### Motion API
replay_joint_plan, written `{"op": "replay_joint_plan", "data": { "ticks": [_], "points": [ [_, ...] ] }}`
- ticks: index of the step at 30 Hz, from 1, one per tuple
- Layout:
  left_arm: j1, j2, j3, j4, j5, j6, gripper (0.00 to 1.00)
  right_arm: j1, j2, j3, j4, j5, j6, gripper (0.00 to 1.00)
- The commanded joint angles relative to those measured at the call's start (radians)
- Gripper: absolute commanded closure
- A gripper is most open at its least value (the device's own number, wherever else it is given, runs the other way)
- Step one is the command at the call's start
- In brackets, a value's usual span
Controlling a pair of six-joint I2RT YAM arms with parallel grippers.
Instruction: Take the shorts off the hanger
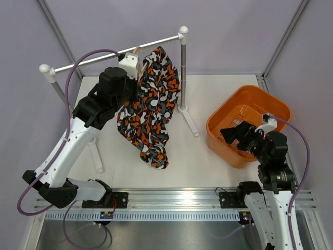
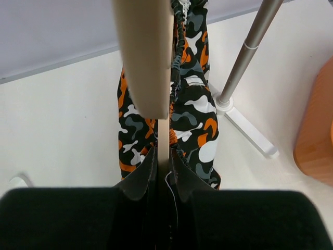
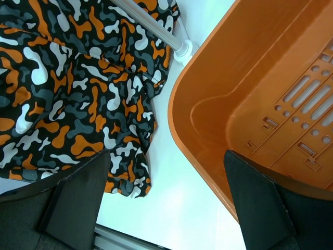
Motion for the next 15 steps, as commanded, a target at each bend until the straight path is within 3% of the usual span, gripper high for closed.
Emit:
{"op": "replay_joint_plan", "data": {
  "ticks": [1, 5, 15],
  "points": [
    [-0.004, -0.017, 0.025, 0.087, 0.011, 0.025, 1.00, -0.003, 0.016, 0.003, 0.055, -0.040, -0.021, 0.00],
    [-0.031, -0.034, -0.004, 0.028, 0.060, 0.016, 1.00, -0.005, 0.036, 0.013, 0.063, -0.081, -0.042, 0.00],
    [-0.237, -0.118, -0.141, -0.064, 0.045, -0.013, 1.00, 0.033, 0.159, 0.105, 0.084, -0.176, -0.070, 0.05]
  ]
}}
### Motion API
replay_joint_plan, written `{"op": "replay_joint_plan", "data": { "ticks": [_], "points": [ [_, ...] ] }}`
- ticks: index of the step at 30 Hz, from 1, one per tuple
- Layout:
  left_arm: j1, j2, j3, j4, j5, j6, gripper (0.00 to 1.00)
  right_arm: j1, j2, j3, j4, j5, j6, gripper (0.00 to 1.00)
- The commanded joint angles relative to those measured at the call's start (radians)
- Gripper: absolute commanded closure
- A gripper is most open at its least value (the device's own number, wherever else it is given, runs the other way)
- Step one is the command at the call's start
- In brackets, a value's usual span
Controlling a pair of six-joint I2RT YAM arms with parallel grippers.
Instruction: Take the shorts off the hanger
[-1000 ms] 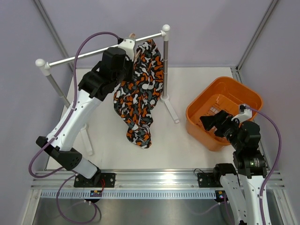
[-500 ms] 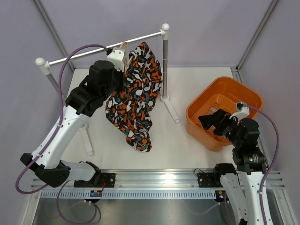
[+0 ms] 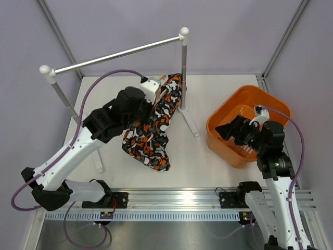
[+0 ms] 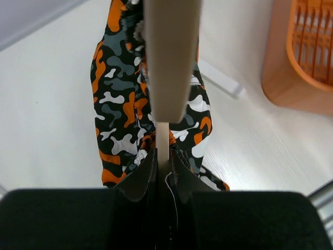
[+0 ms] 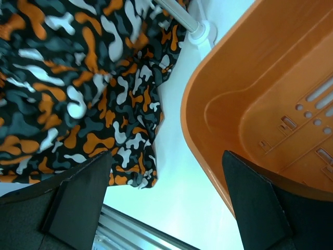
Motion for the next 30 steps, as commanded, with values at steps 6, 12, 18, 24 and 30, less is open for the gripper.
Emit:
{"op": "replay_joint_plan", "data": {
  "ticks": [6, 12, 18, 24, 30],
  "points": [
    [-0.047, -0.135, -0.118, 0.044, 0.180, -0.011, 1.00, 0.222, 0.099, 0.101, 0.143, 0.050, 0.025, 0.06],
    [-0.049, -0.161, -0.166, 0.039, 0.253, 0.002, 1.00, 0.491, 0.249, 0.158, 0.234, 0.254, 0.068, 0.07],
    [-0.052, -0.219, -0.267, 0.038, 0.318, 0.011, 1.00, 0.623, 0.410, 0.275, 0.237, 0.377, 0.061, 0.08],
    [-0.058, -0.255, -0.396, 0.079, 0.373, 0.011, 1.00, 0.692, 0.545, 0.347, 0.242, 0.430, 0.076, 0.09],
    [-0.058, -0.293, -0.447, 0.114, 0.384, 0.006, 1.00, 0.721, 0.622, 0.358, 0.253, 0.483, 0.099, 0.11]
  ]
}}
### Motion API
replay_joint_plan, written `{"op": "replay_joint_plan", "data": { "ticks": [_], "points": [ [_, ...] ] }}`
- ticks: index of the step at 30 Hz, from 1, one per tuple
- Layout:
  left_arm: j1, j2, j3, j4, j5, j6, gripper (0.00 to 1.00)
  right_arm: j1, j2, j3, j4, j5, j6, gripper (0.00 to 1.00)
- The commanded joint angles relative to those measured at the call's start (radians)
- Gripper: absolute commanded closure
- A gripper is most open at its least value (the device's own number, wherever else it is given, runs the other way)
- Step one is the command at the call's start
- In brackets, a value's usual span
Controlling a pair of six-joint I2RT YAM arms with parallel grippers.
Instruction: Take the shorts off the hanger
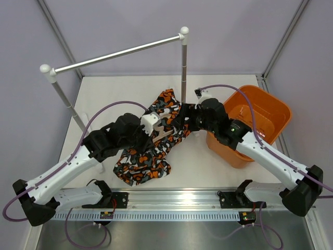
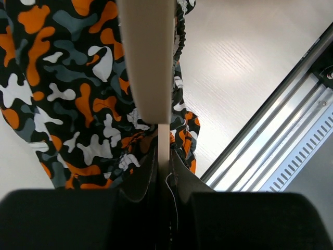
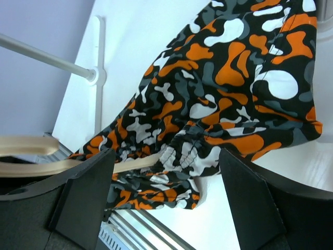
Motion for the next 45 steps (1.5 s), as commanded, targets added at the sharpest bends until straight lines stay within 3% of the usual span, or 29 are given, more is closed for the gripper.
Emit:
{"op": "replay_joint_plan", "data": {
  "ticks": [1, 9, 18, 27, 35, 45],
  "points": [
    [-0.006, -0.058, -0.001, 0.100, 0.044, 0.007, 1.00, 0.024, 0.038, 0.033, 0.044, 0.063, 0.025, 0.12],
    [-0.006, -0.063, -0.018, 0.106, 0.023, 0.005, 1.00, 0.041, 0.058, 0.018, 0.006, 0.090, 0.034, 0.20],
    [-0.006, -0.054, -0.018, 0.106, -0.011, 0.002, 1.00, 0.050, 0.021, -0.028, -0.019, 0.144, 0.037, 0.42],
    [-0.006, -0.052, -0.017, 0.109, -0.019, 0.004, 1.00, 0.050, 0.029, -0.036, -0.031, 0.122, 0.034, 0.45],
    [-0.004, -0.055, -0.014, 0.114, -0.029, 0.004, 1.00, 0.050, 0.007, -0.079, -0.043, 0.141, 0.040, 0.64],
    [-0.004, -0.074, -0.007, 0.118, -0.055, 0.002, 1.00, 0.050, -0.020, -0.096, -0.108, 0.222, 0.048, 0.97]
  ]
}}
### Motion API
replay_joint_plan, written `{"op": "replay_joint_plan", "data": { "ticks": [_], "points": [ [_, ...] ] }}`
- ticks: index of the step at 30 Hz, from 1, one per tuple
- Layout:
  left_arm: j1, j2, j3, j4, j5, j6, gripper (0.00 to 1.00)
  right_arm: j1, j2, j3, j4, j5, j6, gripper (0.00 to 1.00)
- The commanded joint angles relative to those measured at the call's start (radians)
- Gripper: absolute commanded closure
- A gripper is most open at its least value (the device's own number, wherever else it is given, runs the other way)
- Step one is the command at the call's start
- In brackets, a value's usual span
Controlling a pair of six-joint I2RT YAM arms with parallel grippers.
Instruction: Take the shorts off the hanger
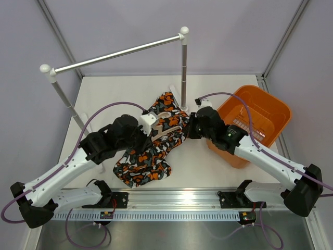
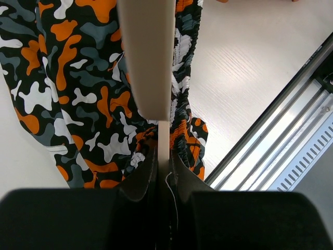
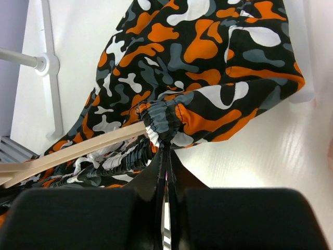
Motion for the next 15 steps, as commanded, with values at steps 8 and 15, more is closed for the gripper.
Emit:
{"op": "replay_joint_plan", "data": {
  "ticks": [8, 15],
  "points": [
    [-0.002, -0.061, 0.043, 0.056, -0.026, -0.011, 1.00, -0.017, 0.013, 0.125, -0.206, 0.251, -0.006, 1.00],
    [-0.002, -0.124, 0.012, 0.047, -0.034, -0.022, 1.00, -0.100, 0.013, 0.184, -0.234, 0.219, -0.048, 1.00]
  ]
}}
